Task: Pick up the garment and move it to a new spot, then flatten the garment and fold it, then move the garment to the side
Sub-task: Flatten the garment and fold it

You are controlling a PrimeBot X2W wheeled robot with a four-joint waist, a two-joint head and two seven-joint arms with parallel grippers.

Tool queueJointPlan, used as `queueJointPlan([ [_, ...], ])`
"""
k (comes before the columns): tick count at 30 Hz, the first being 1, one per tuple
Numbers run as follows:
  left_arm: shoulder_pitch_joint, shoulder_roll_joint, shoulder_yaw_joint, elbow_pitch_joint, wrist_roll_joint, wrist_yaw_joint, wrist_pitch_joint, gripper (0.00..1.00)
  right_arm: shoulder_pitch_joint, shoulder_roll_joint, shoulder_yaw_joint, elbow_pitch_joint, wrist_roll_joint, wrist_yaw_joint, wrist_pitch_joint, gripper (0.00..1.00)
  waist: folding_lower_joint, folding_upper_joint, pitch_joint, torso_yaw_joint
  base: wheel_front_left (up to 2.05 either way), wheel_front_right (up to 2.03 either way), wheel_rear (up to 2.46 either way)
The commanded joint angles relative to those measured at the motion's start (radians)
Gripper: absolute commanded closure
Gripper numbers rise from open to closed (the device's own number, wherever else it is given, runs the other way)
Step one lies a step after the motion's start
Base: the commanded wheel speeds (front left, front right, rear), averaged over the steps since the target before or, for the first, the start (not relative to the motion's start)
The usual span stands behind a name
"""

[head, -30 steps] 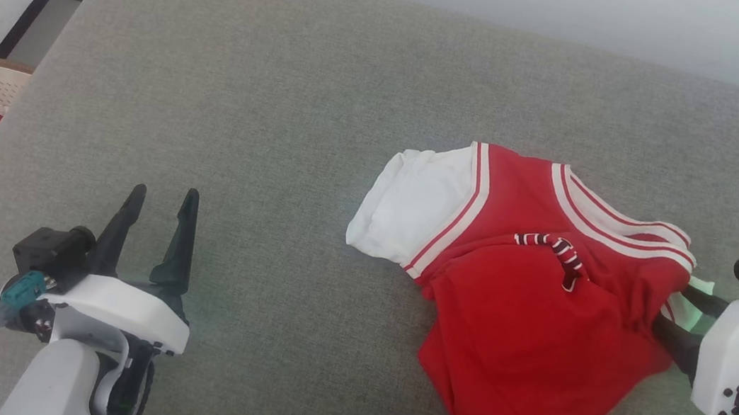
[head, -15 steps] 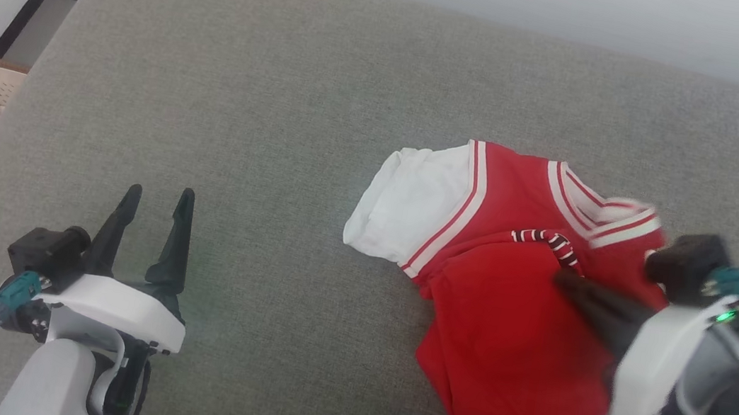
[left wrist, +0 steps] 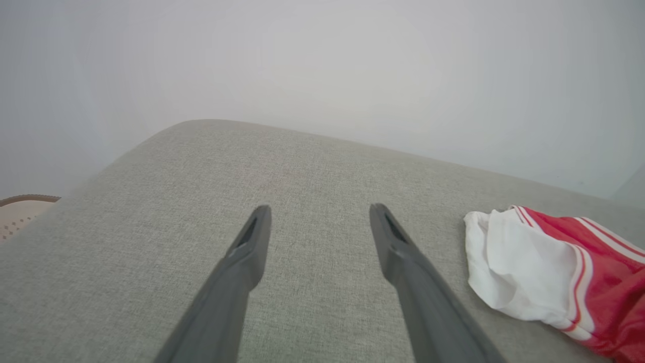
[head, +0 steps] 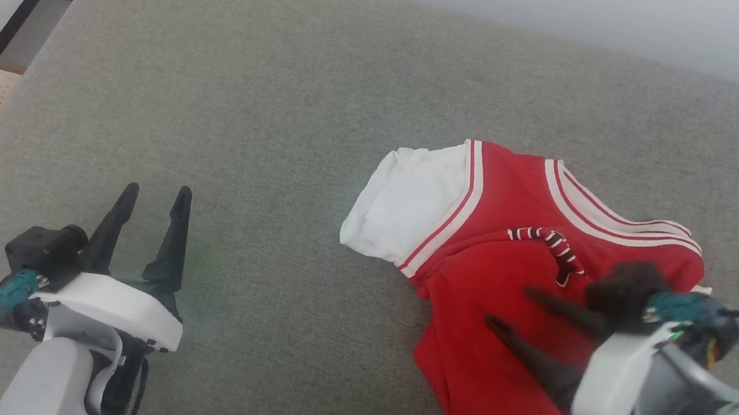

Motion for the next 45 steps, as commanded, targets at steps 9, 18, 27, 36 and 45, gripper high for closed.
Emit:
queueJointPlan([
  [9, 0.026, 0.013, 0.026, -0.009, 0.028, -0.005, -0.005, 0.0, 0.091, 0.046, -0.237, 0.062, -0.085, 0.0, -0.122, 0.0, 0.0, 0.0, -0.031, -0.026, 0.0, 0.0, 0.0],
  [18, 0.043, 0.015, 0.03, -0.022, 0.037, -0.005, -0.005, 0.0, 0.163, 0.078, -0.385, 0.133, -0.082, 0.0, -0.087, 0.0, 0.0, 0.0, -0.033, -0.046, 0.0, 0.0, 0.0],
  [27, 0.006, 0.002, 0.005, -0.026, 0.043, -0.006, -0.005, 0.0, 0.103, 0.049, -0.431, 0.255, -0.057, 0.0, 0.038, 0.0, 0.0, 0.0, 0.019, -0.032, 0.0, 0.0, 0.0],
  [36, -0.027, -0.018, -0.012, -0.026, 0.045, -0.007, -0.005, 0.0, 0.015, 0.036, -0.416, 0.358, -0.049, 0.0, 0.142, 0.0, 0.0, 0.0, 0.073, -0.006, 0.0, 0.0, 0.0],
  [45, -0.04, -0.025, -0.015, -0.02, 0.043, -0.007, -0.005, 0.0, -0.029, 0.031, -0.347, 0.447, -0.018, 0.0, 0.19, 1.0, 0.0, 0.0, 0.093, 0.006, 0.0, 0.0, 0.0],
])
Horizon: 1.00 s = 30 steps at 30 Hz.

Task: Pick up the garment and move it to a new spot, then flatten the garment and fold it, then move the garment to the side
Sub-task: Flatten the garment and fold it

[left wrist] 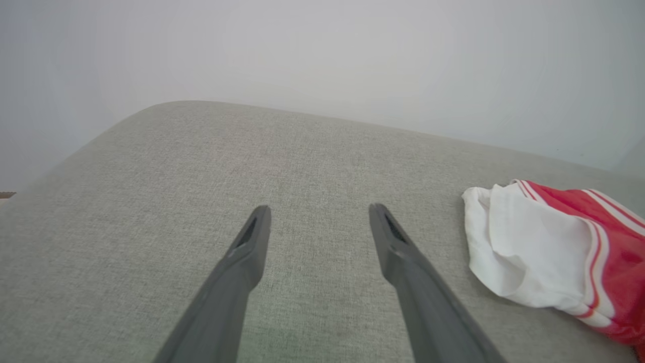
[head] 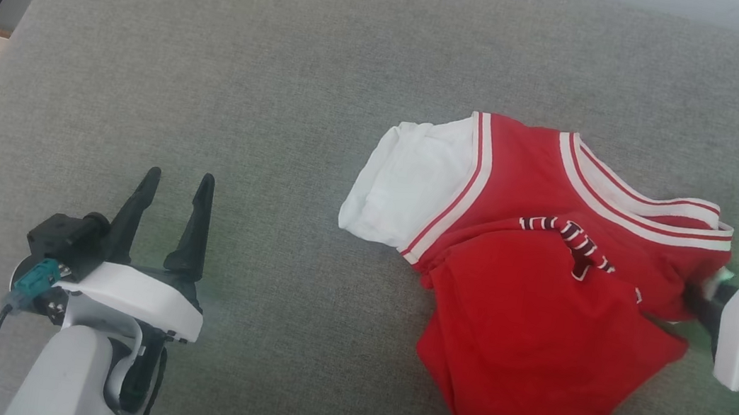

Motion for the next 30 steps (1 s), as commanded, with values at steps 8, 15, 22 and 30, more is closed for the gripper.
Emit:
queueJointPlan([
  [8, 0.001, 0.011, 0.021, 0.001, 0.004, -0.002, -0.005, 0.0, -0.017, -0.045, -0.07, 0.005, -0.03, -0.001, -0.077, 1.0, 0.0, 0.0, -0.014, -0.021, 0.0, 0.0, 0.0],
  [15, -0.005, 0.01, 0.014, -0.004, 0.013, -0.002, -0.005, 0.0, -0.036, -0.095, -0.179, 0.042, -0.083, -0.001, -0.103, 1.0, 0.0, 0.0, -0.013, -0.033, 0.0, 0.0, 0.0],
  [22, -0.023, 0.004, -0.004, 0.005, 0.017, -0.002, -0.005, 0.0, -0.076, -0.082, -0.198, 0.174, -0.104, -0.001, -0.103, 1.0, 0.0, 0.0, 0.0, -0.034, 0.0, 0.0, 0.0],
  [30, -0.044, 0.03, -0.052, 0.027, -0.008, -0.002, 0.006, 0.0, -0.146, -0.041, -0.147, 0.313, -0.087, 0.0, -0.154, 0.0, 0.0, 0.0, -0.022, -0.045, 0.0, 0.0, 0.0],
])
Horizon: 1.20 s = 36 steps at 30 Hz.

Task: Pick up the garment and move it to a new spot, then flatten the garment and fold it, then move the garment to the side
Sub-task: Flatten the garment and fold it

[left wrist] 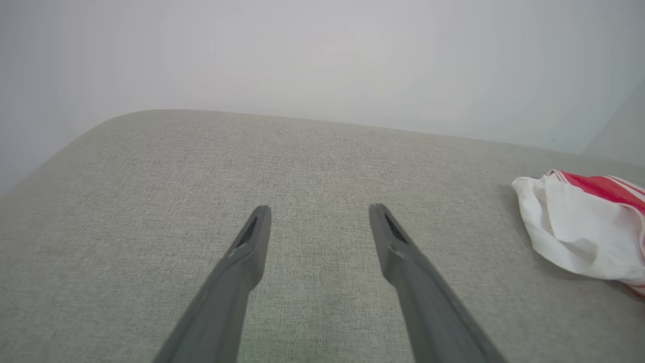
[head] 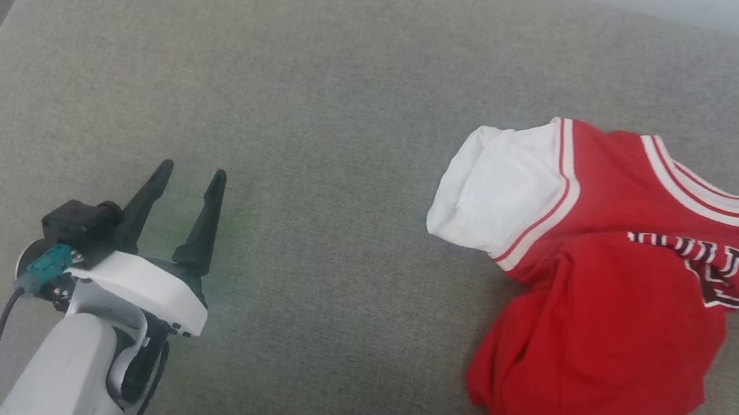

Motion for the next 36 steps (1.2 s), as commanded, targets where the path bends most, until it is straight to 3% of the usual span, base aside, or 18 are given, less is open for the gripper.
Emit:
queueJointPlan([
  [1, -0.013, 0.011, -0.011, -0.002, -0.015, -0.002, 0.012, 0.0, -0.015, 0.003, 0.013, 0.008, 0.01, -0.001, -0.009, 0.0, -0.0001, 0.0, -0.016, -0.011, 0.0, 0.0, 0.0],
  [9, -0.049, 0.093, -0.107, -0.07, -0.099, -0.002, 0.172, 0.0, 0.01, -0.015, 0.068, -0.049, 0.042, -0.001, -0.074, 0.0, -0.0001, 0.0, -0.095, -0.074, 0.0, 0.0, 0.0],
  [17, -0.112, 0.174, -0.197, -0.136, -0.212, -0.002, 0.394, 0.0, 0.068, 0.039, 0.065, -0.156, -0.018, -0.001, -0.305, 0.0, -0.0001, 0.0, -0.163, -0.17, 0.0, 0.0, 0.0],
  [23, -0.162, 0.206, -0.238, -0.143, -0.285, -0.002, 0.543, 0.0, 0.101, 0.119, 0.025, -0.215, -0.112, -0.001, -0.485, 0.0, -0.0001, 0.0, -0.186, -0.239, 0.0, 0.0, 0.0],
  [29, -0.232, 0.213, -0.266, -0.095, -0.351, 0.0, 0.715, 0.0, 0.138, 0.249, -0.059, -0.263, -0.255, -0.001, -0.666, 0.0, -0.0001, 0.0, -0.185, -0.322, 0.0, 0.0, 0.0],
  [36, -0.328, 0.206, -0.302, 0.014, -0.379, 0.035, 0.909, 0.0, 0.166, 0.393, -0.125, -0.31, -0.385, -0.001, -0.733, 0.0, -0.0001, 0.0, -0.15, -0.404, 0.0, 0.0, 0.0],
])
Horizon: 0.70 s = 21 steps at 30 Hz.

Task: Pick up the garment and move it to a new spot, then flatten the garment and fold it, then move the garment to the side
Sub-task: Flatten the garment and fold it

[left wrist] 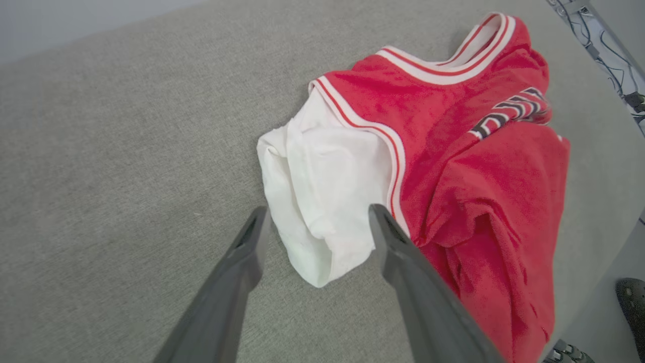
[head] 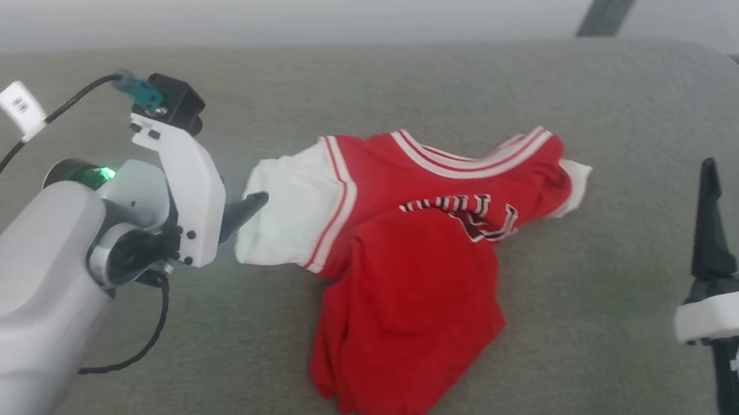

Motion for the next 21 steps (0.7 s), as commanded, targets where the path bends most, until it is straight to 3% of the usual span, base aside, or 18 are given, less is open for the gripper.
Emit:
queueJointPlan([
  [1, -0.017, -0.005, -0.005, 0.017, -0.005, 0.01, 0.024, 0.0, 0.013, 0.013, -0.002, -0.008, -0.009, -0.001, -0.003, 0.0, 0.0, 0.0, 0.019, -0.026, 0.0, 0.0, 0.0],
  [4, -0.062, -0.011, -0.035, 0.089, 0.01, 0.023, 0.086, 0.0, 0.021, 0.051, -0.003, -0.022, -0.026, -0.001, -0.003, 0.0, 0.0, 0.0, 0.041, -0.056, 0.0, 0.0, 0.0],
  [14, -0.119, -0.032, -0.094, 0.323, 0.071, 0.056, 0.12, 0.0, 0.031, 0.082, 0.004, -0.046, -0.013, -0.001, 0.0, 0.0, 0.0, 0.0, 0.088, -0.103, 0.0, 0.0, 0.0],
  [15, -0.118, -0.038, -0.093, 0.347, 0.064, 0.058, 0.122, 0.45, 0.03, 0.083, -0.001, -0.049, -0.015, -0.001, -0.001, 0.0, 0.0, 0.0, 0.091, -0.105, 0.0, 0.0, 0.0],
  [16, -0.121, -0.043, -0.093, 0.368, 0.06, 0.056, 0.119, 0.67, 0.03, 0.084, -0.002, -0.053, -0.016, -0.001, -0.002, 0.0, 0.0, 0.0, 0.095, -0.106, 0.0, 0.0, 0.0],
  [17, -0.124, -0.05, -0.089, 0.389, 0.051, 0.051, 0.117, 1.0, 0.029, 0.088, -0.006, -0.056, -0.011, -0.001, -0.002, 0.0, 0.0, 0.0, 0.098, -0.108, 0.0, 0.0, 0.0],
  [21, -0.141, -0.07, -0.082, 0.445, 0.036, 0.037, 0.092, 1.0, 0.026, 0.083, -0.021, -0.068, -0.012, -0.001, 0.002, 0.0, 0.0, 0.0, 0.106, -0.105, 0.0, 0.0, 0.0],
])
